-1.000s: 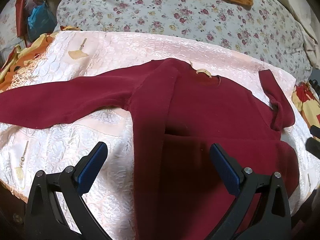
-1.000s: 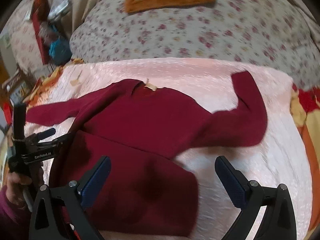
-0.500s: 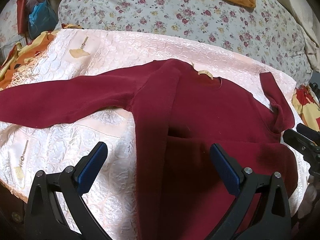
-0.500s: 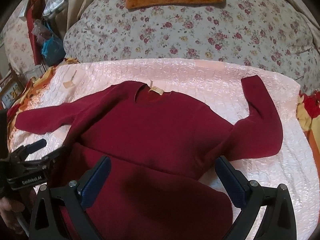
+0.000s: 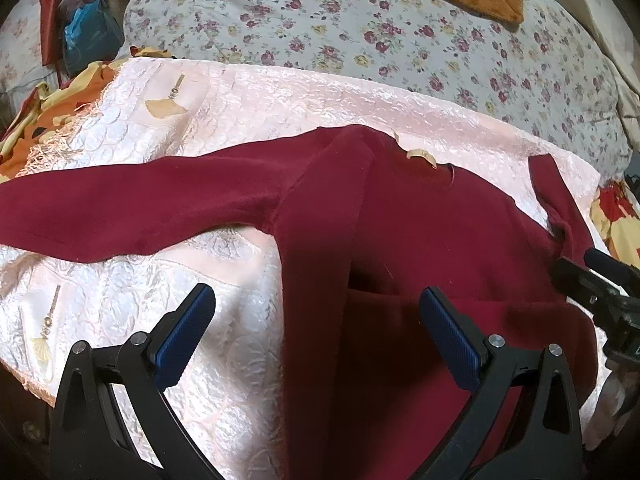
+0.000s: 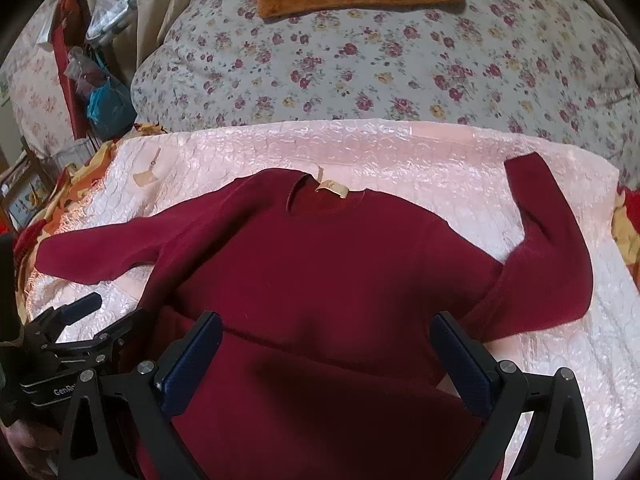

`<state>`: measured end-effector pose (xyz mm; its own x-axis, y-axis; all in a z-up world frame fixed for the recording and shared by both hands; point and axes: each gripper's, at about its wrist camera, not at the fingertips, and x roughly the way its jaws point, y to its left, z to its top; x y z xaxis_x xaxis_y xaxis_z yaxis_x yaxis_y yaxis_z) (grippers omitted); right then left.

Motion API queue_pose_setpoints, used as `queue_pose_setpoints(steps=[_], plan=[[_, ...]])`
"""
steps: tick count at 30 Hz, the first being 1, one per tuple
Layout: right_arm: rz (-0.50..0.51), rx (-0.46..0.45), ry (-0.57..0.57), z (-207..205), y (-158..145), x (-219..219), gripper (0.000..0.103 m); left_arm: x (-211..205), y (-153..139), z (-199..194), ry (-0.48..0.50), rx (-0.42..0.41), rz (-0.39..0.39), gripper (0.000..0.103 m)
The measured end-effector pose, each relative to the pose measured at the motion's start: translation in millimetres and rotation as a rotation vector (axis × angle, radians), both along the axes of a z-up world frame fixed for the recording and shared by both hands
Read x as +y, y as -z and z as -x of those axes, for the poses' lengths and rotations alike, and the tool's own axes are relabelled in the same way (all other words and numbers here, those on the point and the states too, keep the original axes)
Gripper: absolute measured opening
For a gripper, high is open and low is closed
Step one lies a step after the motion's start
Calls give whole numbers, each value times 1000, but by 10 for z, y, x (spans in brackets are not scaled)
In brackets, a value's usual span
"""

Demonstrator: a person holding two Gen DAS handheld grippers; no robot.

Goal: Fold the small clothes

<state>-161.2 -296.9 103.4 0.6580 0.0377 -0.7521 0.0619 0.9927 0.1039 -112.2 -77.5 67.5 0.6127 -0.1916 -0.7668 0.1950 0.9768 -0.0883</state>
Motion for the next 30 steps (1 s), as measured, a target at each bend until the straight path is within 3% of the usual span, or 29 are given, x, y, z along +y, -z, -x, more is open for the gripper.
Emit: queue_pose_setpoints(steps=[9, 21, 30], plan=[[37, 31, 53, -86, 34, 54, 103, 17, 3, -61, -12, 3, -5, 102], [-37, 12, 58, -153, 96, 65, 103, 9, 54, -123, -22, 14, -15, 102], [18, 28, 15, -213, 161, 234, 103, 76, 91, -143, -48, 24, -25, 102]])
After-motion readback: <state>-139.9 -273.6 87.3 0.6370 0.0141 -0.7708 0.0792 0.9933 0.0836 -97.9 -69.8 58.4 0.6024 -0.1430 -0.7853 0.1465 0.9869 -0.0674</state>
